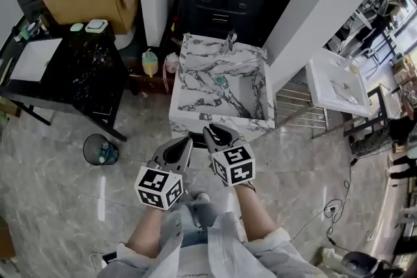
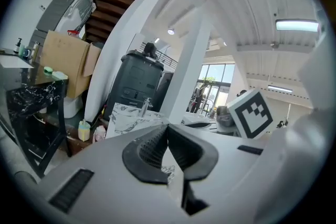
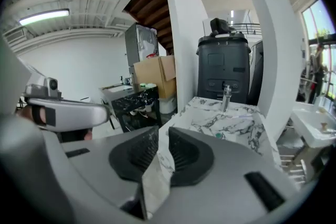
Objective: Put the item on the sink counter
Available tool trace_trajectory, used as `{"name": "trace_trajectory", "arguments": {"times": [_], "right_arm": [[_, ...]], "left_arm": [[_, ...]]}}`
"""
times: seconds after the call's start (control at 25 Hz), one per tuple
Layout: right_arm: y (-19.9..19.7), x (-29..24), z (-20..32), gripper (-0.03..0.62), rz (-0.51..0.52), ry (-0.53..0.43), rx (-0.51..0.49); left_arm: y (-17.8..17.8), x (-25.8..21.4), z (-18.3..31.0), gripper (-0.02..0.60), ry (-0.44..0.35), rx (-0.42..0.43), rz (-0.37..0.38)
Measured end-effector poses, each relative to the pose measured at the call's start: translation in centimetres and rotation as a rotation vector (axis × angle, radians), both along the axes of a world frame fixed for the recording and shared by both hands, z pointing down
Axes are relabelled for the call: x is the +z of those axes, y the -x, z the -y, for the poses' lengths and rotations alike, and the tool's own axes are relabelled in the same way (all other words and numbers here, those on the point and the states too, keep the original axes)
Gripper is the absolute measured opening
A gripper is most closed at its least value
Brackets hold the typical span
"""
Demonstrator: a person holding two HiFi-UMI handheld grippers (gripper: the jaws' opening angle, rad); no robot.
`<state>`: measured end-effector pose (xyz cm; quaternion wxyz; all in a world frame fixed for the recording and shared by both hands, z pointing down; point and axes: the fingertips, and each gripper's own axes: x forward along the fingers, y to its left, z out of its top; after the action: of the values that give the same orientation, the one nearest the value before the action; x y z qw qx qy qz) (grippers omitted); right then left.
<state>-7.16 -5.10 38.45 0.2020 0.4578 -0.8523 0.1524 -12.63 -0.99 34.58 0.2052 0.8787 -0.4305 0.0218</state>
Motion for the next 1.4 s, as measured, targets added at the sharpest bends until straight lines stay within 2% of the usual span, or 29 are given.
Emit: {"name": "trace_trajectory", "arguments": {"times": [0.2, 0.36, 0.56, 0.92, 1.16, 1.4], "right_arm": [[-0.4, -4.1, -1.0, 0.052, 0.126, -0.032, -0.004], [-1.3, -7.6, -2.4, 0.052, 0.155, -0.108, -0.013], [-1.7, -11.4, -4.6, 0.052, 0.226, -0.159, -0.074], [-2.6, -15.3, -6.6, 0.012, 0.276, -0.254, -0.129], [-2.8, -16.0, -6.9, 0.01, 0.325, -0.251, -0.15], [-2.9, -15.7, -6.5, 0.009, 0.321, -0.246, -0.15]], "left_arm": [[-0.8, -3.1, -0.1, 0.017, -0.044, 0.026, -0.041], [-1.8, -5.7, -0.8, 0.017, -0.083, 0.045, -0.088], [-2.8, -8.5, -1.9, 0.017, -0.126, 0.05, -0.135], [-4.9, -11.6, -2.9, 0.017, -0.225, 0.081, -0.099], [-5.5, -12.2, -3.2, 0.017, -0.248, 0.093, -0.074], [-5.2, -11.8, -2.9, 0.017, -0.236, 0.079, -0.077]]}}
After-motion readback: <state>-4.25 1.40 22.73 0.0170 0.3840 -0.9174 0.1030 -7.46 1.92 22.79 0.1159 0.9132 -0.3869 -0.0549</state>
